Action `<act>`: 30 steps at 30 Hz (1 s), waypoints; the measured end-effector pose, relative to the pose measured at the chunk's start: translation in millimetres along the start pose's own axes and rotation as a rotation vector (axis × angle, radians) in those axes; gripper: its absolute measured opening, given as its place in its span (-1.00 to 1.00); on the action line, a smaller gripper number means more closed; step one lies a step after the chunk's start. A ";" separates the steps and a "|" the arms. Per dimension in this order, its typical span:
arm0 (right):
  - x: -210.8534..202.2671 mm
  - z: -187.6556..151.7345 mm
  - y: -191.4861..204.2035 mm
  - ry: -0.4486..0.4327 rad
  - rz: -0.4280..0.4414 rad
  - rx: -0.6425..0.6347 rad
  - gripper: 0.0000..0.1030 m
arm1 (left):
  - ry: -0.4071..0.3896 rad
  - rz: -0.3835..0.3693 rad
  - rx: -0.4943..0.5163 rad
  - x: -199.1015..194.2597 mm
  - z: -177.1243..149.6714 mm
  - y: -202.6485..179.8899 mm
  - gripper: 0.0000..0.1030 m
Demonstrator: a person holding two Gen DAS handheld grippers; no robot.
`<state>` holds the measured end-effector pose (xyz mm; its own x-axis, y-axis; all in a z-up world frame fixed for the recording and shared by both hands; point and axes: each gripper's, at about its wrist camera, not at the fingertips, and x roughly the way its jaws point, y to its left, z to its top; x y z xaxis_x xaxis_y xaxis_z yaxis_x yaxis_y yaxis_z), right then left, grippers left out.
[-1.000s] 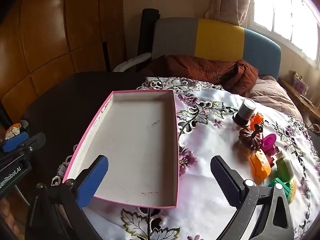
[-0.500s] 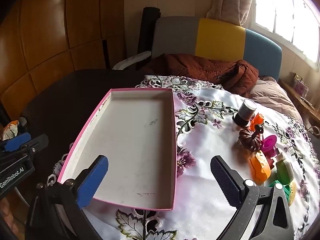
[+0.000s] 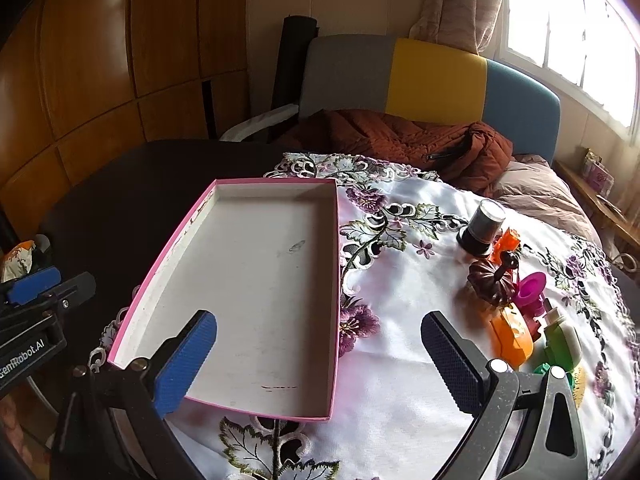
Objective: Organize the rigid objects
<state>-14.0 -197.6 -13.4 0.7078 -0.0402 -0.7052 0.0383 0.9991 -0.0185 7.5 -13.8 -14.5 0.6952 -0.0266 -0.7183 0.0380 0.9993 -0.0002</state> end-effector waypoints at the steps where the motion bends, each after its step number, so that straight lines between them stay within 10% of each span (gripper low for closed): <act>1: -0.6 0.1 -0.4 -0.001 0.000 0.001 0.99 | 0.000 0.000 0.002 -0.4 0.0 -0.6 0.00; 24: -18.8 19.3 -61.6 -0.057 -0.026 0.024 0.99 | 0.007 -0.048 0.065 -3.4 -1.7 -17.4 0.01; 30: -23.3 33.9 -144.9 -0.081 -0.082 0.129 1.00 | 0.027 -0.236 0.050 -4.0 1.6 -23.5 0.22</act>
<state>-12.2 -342.0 29.7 0.7533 -0.1275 -0.6452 0.1843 0.9826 0.0210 4.9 -37.3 -10.5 0.6437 -0.2579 -0.7205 0.2332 0.9628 -0.1362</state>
